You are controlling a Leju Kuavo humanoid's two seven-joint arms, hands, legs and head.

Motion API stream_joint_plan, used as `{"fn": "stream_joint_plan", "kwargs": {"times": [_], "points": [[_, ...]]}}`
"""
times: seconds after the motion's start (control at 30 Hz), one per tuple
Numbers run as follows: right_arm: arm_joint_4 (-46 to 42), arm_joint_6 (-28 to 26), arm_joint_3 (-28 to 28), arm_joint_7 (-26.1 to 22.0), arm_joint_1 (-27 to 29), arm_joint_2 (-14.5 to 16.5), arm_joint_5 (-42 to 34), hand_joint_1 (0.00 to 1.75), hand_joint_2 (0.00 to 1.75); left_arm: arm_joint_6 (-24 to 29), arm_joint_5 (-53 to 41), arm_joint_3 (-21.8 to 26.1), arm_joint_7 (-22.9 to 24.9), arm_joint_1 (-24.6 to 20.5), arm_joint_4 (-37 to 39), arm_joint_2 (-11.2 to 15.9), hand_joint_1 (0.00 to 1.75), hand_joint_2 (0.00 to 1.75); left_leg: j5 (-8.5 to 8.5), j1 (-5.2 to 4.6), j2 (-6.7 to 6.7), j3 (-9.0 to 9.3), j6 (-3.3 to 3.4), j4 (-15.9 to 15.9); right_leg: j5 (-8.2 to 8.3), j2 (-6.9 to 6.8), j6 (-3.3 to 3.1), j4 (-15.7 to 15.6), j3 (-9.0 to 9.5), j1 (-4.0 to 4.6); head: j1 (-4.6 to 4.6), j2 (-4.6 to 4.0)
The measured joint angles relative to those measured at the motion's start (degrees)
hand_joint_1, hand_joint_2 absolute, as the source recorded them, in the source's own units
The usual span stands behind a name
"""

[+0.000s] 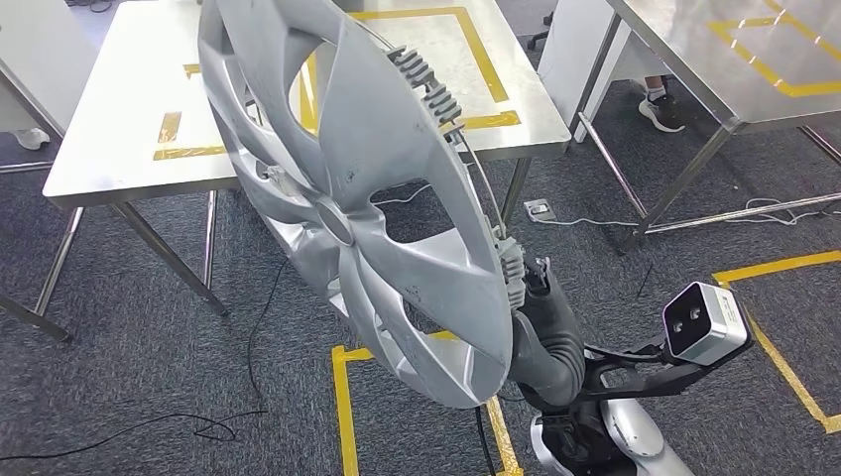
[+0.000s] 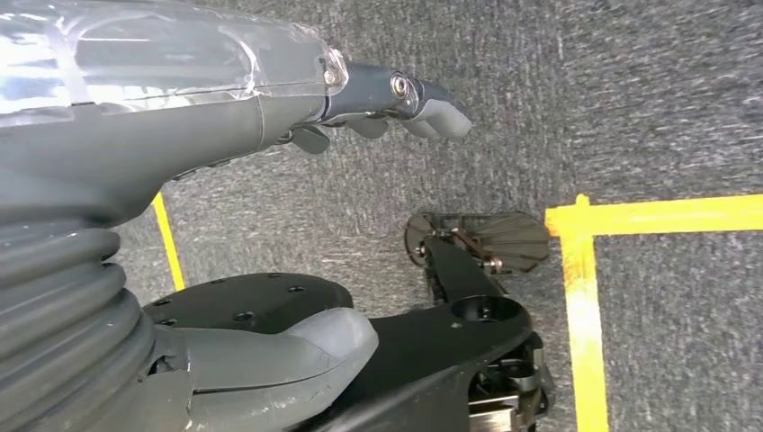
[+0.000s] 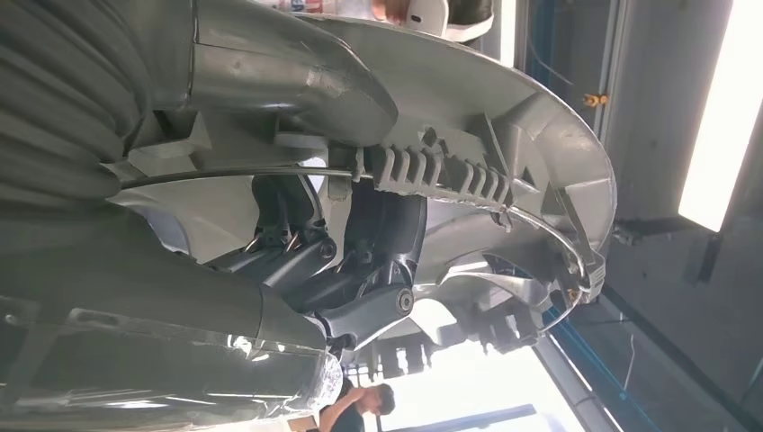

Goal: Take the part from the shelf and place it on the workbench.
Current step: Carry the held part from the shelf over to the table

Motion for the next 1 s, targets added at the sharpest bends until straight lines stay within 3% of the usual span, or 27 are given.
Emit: {"fn": "stream_joint_plan", "kwargs": {"times": [0.23, 0.43, 0.67, 0.73, 0.83, 0.87, 0.9, 1.0], "points": [[-1.5, -3.8, -0.3, 0.3, 2.8, -0.6, 1.6, 1.75, 1.75, -2.4, -1.0, -0.6, 0.9, 0.0, 0.0, -0.1, 0.0, 1.75, 0.0, -0.01, -0.25, 0.01, 0.0, 0.0, -0.01, -0.03, 0.01, 0.0, 0.01, -0.01, -0.02, 0.0], [-5.5, -9.6, -1.1, 3.3, 5.8, -2.3, 3.8, 1.75, 1.75, -4.1, -2.3, -1.9, 3.5, 0.0, 0.0, -2.0, 0.0, 1.75, -0.05, -0.08, -0.5, -0.01, 0.02, 0.1, -0.02, -0.13, 0.13, -0.1, 0.07, -0.06, 0.07, 0.0], [-8.6, -9.6, -1.5, 2.8, 5.8, -2.8, 4.6, 1.75, 1.75, -3.6, -2.3, -2.8, 1.8, 0.0, 0.1, -1.6, 0.0, 1.75, -0.11, -0.34, -0.55, 0.5, 1.2, -0.7, -0.25, 0.04, 1.3, -0.3, 0.28, -0.56, -0.59, 0.0], [-9.1, -8.9, -1.7, 2.5, 5.6, -2.9, 4.7, 1.75, 1.75, -3.5, -2.3, -2.9, 0.3, -0.1, 0.1, -1.5, 0.0, 1.75, 0.27, -0.07, -0.72, 1.22, 1.72, -1.7, -2.25, 1.38, 1.39, 3.2, -1.32, -0.62, -0.35, 0.0], [-9.5, -8.0, -2.2, 2.1, 5.5, -3.0, 4.5, 1.75, 1.75, -3.3, -2.3, -3.2, -1.2, -0.3, 0.1, -1.6, 0.0, 1.75, 0.11, -0.16, -1.17, 1.67, 1.97, -1.9, -6.34, 2.9, 1.32, 14.0, -7.22, -0.56, 0.32, 0.0], [-9.5, -7.9, -2.4, 2.0, 5.5, -3.0, 4.4, 1.75, 1.75, -3.2, -2.3, -3.4, -1.5, -0.3, 0.0, -1.6, 0.0, 1.75, -0.06, -0.19, -1.4, 1.88, 1.96, -1.9, -6.19, 2.99, 1.29, 15.7, -8.48, -0.55, 0.48, 0.0], [-9.5, -7.8, -2.5, 2.0, 5.5, -3.0, 4.3, 1.75, 1.75, -3.1, -2.3, -3.6, -1.8, -0.2, 0.0, -1.6, 0.0, 1.75, -0.29, -0.19, -1.68, 2.2, 1.84, -1.8, -4.82, 3.02, 1.22, 15.2, -8.73, -0.55, 0.61, 0.0], [-9.5, -7.4, -2.6, 1.9, 5.5, -3.1, 4.1, 1.75, 1.75, -3.0, -2.3, -3.9, -2.5, -0.2, 0.0, -1.8, 0.0, 1.75, -1.25, -0.23, -2.39, 3.38, 1.08, -1.7, 1.8, 3.13, 0.68, 5.5, -5.05, -0.48, 1.25, 0.0]]}}
